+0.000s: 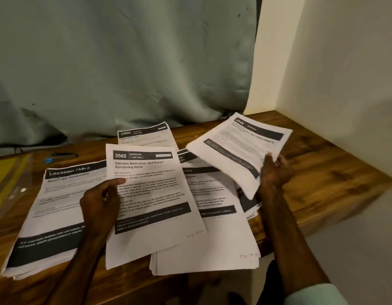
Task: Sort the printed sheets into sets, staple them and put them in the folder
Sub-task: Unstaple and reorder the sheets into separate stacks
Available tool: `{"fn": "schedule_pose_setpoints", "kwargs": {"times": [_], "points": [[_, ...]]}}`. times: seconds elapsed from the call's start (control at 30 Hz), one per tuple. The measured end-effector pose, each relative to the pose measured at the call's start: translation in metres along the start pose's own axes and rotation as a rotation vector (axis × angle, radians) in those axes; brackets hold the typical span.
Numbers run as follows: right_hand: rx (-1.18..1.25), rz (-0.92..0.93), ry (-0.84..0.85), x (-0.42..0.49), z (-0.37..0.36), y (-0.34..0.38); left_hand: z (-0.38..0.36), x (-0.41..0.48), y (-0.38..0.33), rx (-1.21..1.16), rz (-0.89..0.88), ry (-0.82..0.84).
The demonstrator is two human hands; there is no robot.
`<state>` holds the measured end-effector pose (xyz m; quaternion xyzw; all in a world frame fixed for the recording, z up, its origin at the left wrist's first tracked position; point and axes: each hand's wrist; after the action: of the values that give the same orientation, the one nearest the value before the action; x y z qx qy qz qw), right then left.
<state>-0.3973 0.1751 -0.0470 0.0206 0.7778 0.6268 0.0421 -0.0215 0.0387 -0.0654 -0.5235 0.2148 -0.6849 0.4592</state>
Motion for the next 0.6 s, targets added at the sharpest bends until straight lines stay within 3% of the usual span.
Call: {"fn": "schedule_pose_setpoints", "kwargs": {"times": [0.1, 0.27, 0.33, 0.6], "points": [[-0.003, 0.112, 0.284, -0.034, -0.009, -0.002, -0.001, 0.000, -0.012, -0.131, 0.119, 0.070], [-0.110, 0.393, 0.748, -0.117, -0.018, 0.013, 0.008, 0.004, -0.033, -0.510, 0.603, 0.235], [-0.189, 0.481, 0.887, -0.144, -0.019, 0.013, 0.013, 0.008, -0.036, -0.552, 0.783, 0.323], [-0.293, 0.389, 1.024, -0.159, -0.012, 0.003, 0.017, 0.006, -0.032, -0.498, 0.659, 0.331]]}}
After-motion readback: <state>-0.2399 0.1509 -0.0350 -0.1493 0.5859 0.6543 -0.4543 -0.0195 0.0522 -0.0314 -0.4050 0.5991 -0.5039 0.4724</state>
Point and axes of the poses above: each hand's wrist, its own x-axis towards the middle knuckle, its own z-axis out of the back of the hand, y = z × x, and after that the axes turned 6 degrees about -y, right-handed
